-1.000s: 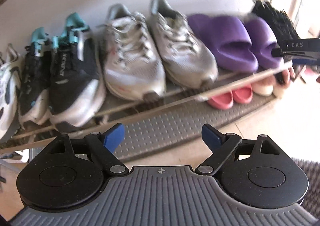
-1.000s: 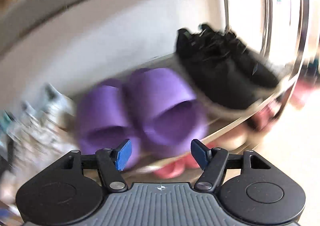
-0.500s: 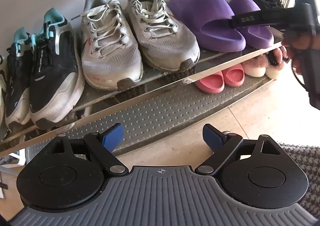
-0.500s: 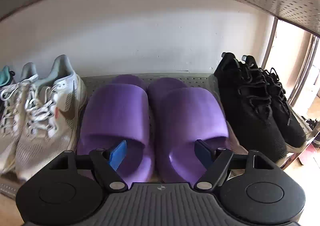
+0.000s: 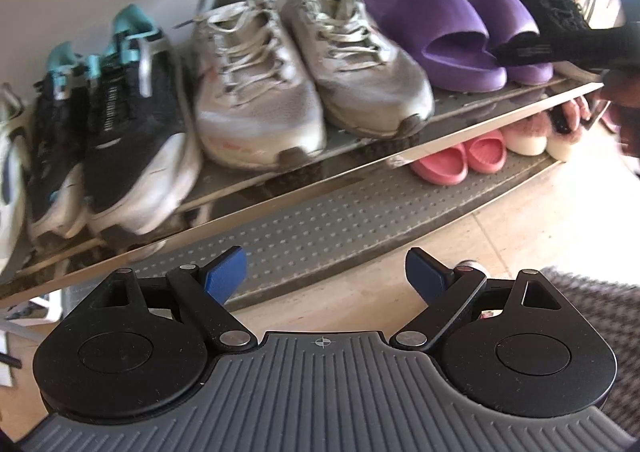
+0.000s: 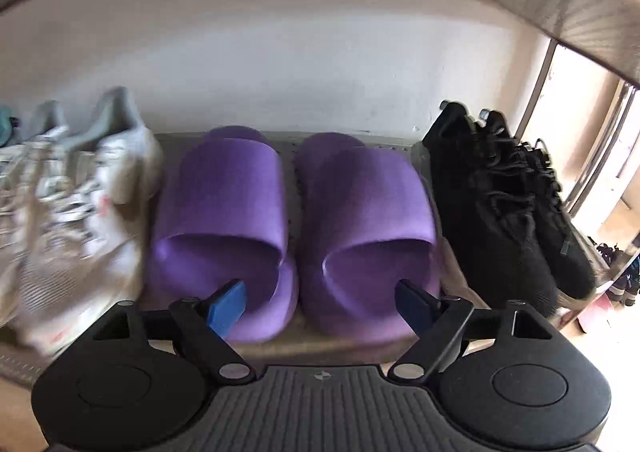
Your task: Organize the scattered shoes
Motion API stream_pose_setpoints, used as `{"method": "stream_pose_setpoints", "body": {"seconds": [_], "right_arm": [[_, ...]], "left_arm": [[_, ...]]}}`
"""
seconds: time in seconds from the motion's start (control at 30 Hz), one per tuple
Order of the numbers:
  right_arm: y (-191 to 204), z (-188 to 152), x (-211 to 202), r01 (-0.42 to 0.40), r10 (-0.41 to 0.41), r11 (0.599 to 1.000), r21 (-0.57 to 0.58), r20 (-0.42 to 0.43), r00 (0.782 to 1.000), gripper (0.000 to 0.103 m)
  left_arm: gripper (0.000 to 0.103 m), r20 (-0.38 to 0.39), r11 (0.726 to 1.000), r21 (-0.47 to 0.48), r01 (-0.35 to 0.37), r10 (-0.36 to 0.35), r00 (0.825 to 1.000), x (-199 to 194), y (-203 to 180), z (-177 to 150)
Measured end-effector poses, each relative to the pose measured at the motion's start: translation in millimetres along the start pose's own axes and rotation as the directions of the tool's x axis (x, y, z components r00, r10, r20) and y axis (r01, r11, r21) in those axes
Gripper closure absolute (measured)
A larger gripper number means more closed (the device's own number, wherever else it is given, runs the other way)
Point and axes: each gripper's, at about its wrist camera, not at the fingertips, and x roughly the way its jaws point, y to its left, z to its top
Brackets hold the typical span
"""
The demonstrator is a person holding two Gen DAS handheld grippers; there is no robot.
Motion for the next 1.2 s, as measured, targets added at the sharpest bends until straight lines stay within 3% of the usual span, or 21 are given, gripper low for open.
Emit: {"method": "stream_pose_setpoints", "body": {"seconds": [0.1, 0.27, 0.43, 0.53, 0.73, 0.83, 0.93, 1.0, 1.03, 1.2], "right_arm": [[0, -12, -61, 0.071, -0.075, 0.995, 0.063, 0.053, 0.996, 0.011], [5, -19, -163, 0.057, -0.058, 0.998, 0.018, 0.086, 0.995, 0.009], [-7, -13, -247, -0.061, 0.058, 0.998, 0.034, 0.095, 0.994, 0.001], [-5, -38, -282, -0.150, 0.145, 0.984, 0.097, 0.057, 0.988, 0.001], [4, -111, -305, -0.177, 0.174, 0.977, 0.121, 0.036, 0.984, 0.001], [-6, -121, -306, -0.162, 0.155, 0.976, 0.144, 0.059, 0.986, 0.001], [-11, -123, -301, -0.128, 0.120, 0.982, 0.136, 0.065, 0.991, 0.001], [-12, -126, -297, -0.113, 0.109, 0.986, 0.123, 0.043, 0.993, 0.001], [-13, -127, -294, -0.106, 0.103, 0.987, 0.117, 0.033, 0.994, 0.001], [-17, -133, -284, -0.067, 0.068, 0.992, 0.103, -0.010, 0.998, 0.002]], "left_arm": [[0.012, 0.036, 0.998, -0.055, -0.041, 0.043, 0.998, -35, 23, -23], [0.009, 0.077, 0.986, -0.151, -0.068, 0.081, 0.994, -98, 66, -69], [0.006, 0.120, 0.969, -0.221, -0.107, 0.136, 0.983, -167, 85, -97], [0.001, 0.143, 0.962, -0.241, -0.125, 0.163, 0.976, -203, 85, -114], [0.001, 0.073, 0.948, -0.272, -0.165, 0.192, 0.979, -223, 74, -163], [0.000, 0.124, 0.935, -0.305, -0.178, 0.224, 0.967, -241, 67, -168], [0.000, 0.145, 0.928, -0.291, -0.234, 0.285, 0.948, -237, 62, -171], [0.003, 0.088, 0.927, -0.299, -0.226, 0.263, 0.961, -224, 66, -171], [0.003, 0.071, 0.926, -0.331, -0.180, 0.215, 0.974, -219, 71, -169], [0.001, 0.098, 0.932, -0.342, -0.124, 0.167, 0.981, -211, 66, -165]]}}
